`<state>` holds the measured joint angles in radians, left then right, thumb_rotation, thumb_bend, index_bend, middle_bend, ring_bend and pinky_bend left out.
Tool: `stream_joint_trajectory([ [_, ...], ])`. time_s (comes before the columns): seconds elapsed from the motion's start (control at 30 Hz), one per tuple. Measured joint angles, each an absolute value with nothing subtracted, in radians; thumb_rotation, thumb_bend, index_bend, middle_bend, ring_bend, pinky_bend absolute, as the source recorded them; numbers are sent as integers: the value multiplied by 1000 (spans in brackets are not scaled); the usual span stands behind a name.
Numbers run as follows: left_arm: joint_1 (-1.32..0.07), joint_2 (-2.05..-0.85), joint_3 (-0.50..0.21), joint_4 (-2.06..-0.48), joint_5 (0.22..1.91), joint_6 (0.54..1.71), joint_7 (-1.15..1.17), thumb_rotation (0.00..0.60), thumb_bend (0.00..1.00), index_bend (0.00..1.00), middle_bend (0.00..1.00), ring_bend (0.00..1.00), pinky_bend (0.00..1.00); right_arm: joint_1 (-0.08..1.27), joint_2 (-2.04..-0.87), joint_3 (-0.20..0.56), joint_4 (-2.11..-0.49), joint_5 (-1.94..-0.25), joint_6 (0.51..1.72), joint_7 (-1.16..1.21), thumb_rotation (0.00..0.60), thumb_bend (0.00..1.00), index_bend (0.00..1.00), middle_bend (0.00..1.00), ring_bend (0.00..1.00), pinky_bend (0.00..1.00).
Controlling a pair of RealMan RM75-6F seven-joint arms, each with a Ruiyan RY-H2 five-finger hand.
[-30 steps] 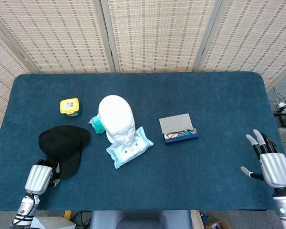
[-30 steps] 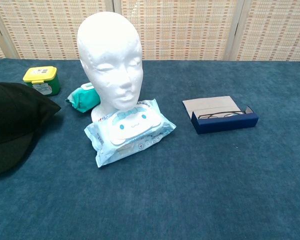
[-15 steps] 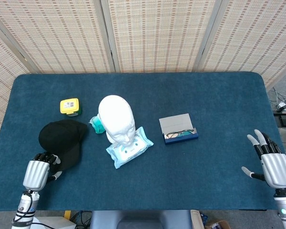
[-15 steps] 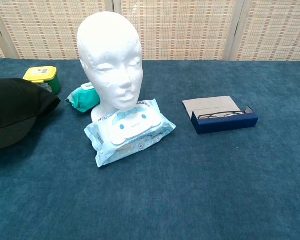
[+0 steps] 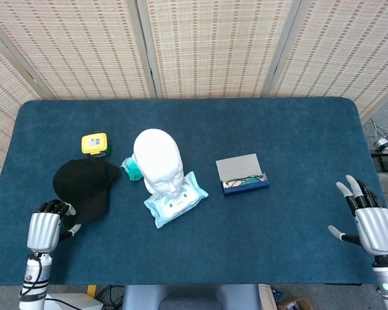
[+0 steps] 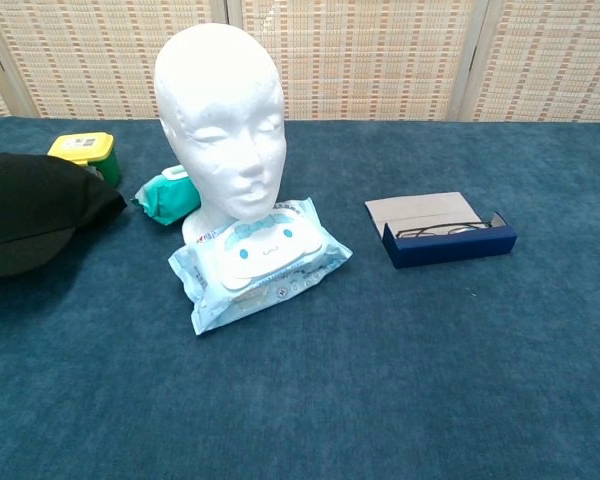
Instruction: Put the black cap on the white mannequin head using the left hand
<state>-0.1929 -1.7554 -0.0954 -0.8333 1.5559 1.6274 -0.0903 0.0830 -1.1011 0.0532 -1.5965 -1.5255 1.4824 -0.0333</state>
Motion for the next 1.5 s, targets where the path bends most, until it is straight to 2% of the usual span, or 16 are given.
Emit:
stream_joint_trajectory([
  [0.43,-204,-1757,-132,-884,1505,1602,-75,600,231,579,582,378,427,82,-1099,54,-1596,-1525,1483,-26,600,0,0,34,0,159],
  [1.17,-213,-1787,-153,-834,1481,1618,-119,600,241,661,604,396,437,78,-1093,56,-1594,-1527,1490,-9,600,0,0,34,0,159],
  [1.5,-214,-1791,-153,-822,1473,1613,-127,600,241,668,604,396,437,77,-1092,56,-1594,-1527,1492,-7,600,0,0,34,0,159],
])
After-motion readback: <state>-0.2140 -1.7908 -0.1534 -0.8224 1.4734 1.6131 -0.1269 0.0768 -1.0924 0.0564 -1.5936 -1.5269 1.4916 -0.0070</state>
